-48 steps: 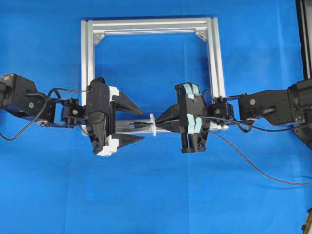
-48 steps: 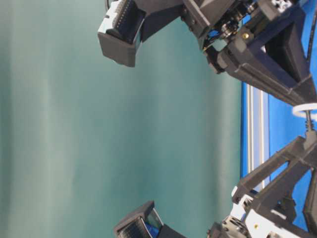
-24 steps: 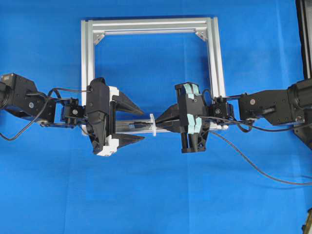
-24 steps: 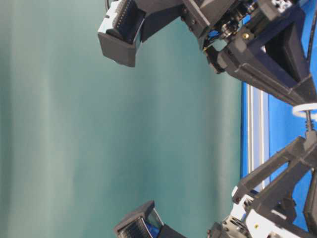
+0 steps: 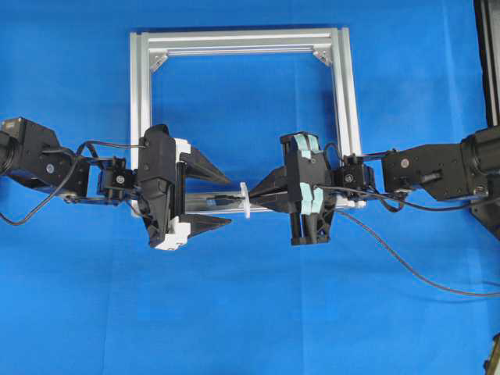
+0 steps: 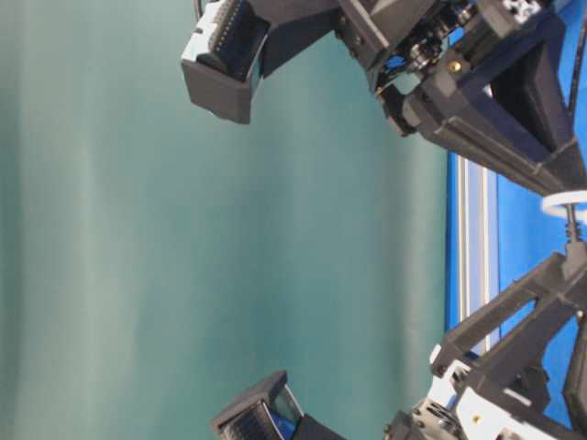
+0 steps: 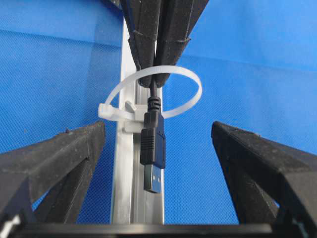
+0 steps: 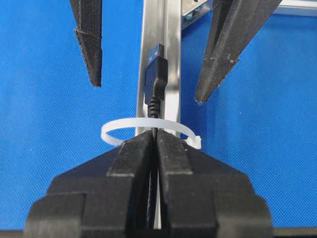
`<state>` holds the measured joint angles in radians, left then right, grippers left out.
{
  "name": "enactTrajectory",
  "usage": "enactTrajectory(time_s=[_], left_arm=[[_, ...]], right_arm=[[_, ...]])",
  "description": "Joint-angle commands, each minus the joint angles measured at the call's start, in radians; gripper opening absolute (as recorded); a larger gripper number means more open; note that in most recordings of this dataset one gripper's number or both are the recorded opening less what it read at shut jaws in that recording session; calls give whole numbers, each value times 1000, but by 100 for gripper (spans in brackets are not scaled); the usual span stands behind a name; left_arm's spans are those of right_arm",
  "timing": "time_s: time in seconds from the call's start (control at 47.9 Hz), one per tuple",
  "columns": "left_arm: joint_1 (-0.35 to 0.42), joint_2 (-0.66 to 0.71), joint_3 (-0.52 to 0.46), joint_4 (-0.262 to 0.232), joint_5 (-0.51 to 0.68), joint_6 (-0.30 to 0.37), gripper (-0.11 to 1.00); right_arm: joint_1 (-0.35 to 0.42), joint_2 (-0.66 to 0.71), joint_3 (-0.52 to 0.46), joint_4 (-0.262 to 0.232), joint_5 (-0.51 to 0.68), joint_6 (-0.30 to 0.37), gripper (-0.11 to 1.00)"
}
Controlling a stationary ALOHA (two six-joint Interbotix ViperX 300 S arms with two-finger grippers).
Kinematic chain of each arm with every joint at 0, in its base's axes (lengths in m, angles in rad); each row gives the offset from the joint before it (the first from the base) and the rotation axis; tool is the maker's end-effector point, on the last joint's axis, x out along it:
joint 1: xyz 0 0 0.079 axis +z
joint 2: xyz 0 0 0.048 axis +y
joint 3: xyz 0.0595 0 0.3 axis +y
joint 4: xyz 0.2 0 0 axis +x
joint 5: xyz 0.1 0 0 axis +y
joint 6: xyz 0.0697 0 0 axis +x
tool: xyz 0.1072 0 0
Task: Insert the wire through the string loop located in the center.
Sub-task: 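Close the left gripper on the USB plug beyond the loop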
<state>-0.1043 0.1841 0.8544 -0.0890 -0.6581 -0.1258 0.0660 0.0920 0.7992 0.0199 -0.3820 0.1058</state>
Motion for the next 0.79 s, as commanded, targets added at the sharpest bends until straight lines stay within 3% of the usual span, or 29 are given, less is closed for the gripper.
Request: enactTrajectory(time_s=[0.0, 0.063, 0.125, 0.355, 0.772], left_arm=[[-3, -14, -17, 0, 8, -2, 89], [-2, -14, -20, 0, 29, -2, 86], [-2, -12, -25, 0, 48, -2, 74], [-2, -11, -28, 2, 43, 5, 9], [-2, -11, -28, 2, 44, 5, 8]], right_arm=[[-2, -14, -15, -2, -9, -2, -2], [-2, -14, -15, -2, -9, -2, -2], [-2, -14, -15, -2, -9, -2, -2], [-2, -14, -17, -2, -9, -2, -2], [-2, -14, -15, -2, -3, 6, -2]])
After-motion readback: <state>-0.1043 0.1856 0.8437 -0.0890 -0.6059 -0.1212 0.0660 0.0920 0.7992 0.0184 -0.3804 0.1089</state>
